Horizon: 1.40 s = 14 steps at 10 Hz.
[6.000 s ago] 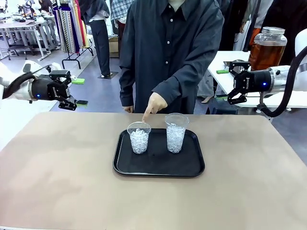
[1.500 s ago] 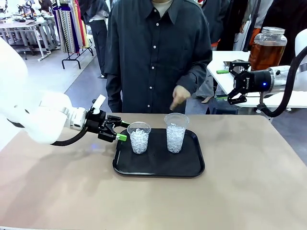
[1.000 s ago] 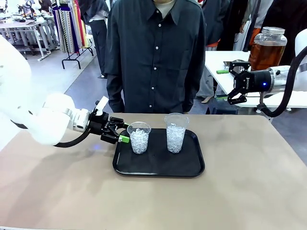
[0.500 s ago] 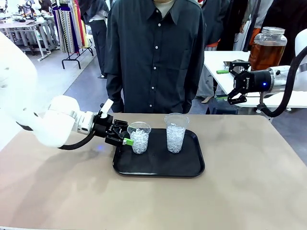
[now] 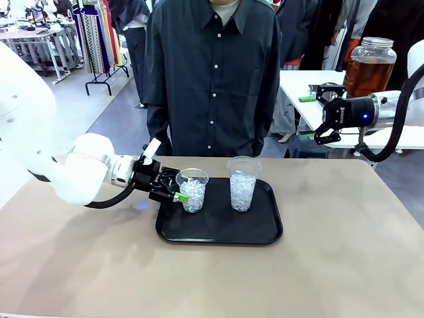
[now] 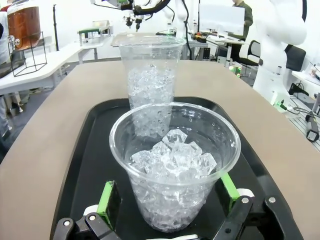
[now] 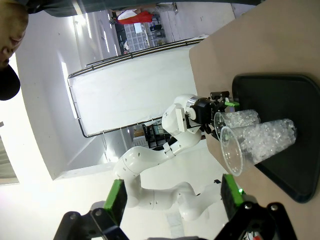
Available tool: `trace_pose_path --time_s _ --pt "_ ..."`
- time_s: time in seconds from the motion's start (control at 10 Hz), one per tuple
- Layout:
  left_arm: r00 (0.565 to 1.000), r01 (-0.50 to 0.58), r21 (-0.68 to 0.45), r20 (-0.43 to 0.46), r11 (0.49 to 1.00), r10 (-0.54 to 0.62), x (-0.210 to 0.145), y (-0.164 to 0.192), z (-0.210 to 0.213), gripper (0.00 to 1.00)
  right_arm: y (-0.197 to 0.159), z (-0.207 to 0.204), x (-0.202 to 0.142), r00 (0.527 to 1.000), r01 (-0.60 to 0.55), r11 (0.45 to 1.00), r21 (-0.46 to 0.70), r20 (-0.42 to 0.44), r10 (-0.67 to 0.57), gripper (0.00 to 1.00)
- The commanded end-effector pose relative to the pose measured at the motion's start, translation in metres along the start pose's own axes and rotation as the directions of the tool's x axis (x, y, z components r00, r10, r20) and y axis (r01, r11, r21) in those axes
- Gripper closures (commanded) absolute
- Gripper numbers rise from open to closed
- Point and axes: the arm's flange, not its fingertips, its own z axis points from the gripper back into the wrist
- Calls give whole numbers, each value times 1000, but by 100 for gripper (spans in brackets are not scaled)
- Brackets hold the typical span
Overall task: Pour the drink into the iced cup.
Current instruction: Pick up the iced cup indicated by the human and present it to them.
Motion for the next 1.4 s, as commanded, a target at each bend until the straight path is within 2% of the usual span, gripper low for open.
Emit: trace_pose_path --time_s 0.0,1.1,1.2,1.3 --pt "1000 -13 15 23 1000 13 4 6 -12 0 1 1 0 1000 -2 1000 0 1 2 0" --pt "999 -41 -39 1 998 41 8 7 -41 0 1 1 0 1000 -2 1000 0 1 2 0" --pt "999 -43 -22 -11 999 43 7 8 -41 12 1 1 0 1000 -2 1000 0 1 2 0" --pt "999 -41 -22 -3 999 41 8 7 -41 12 1 1 0 1000 -2 1000 0 1 2 0"
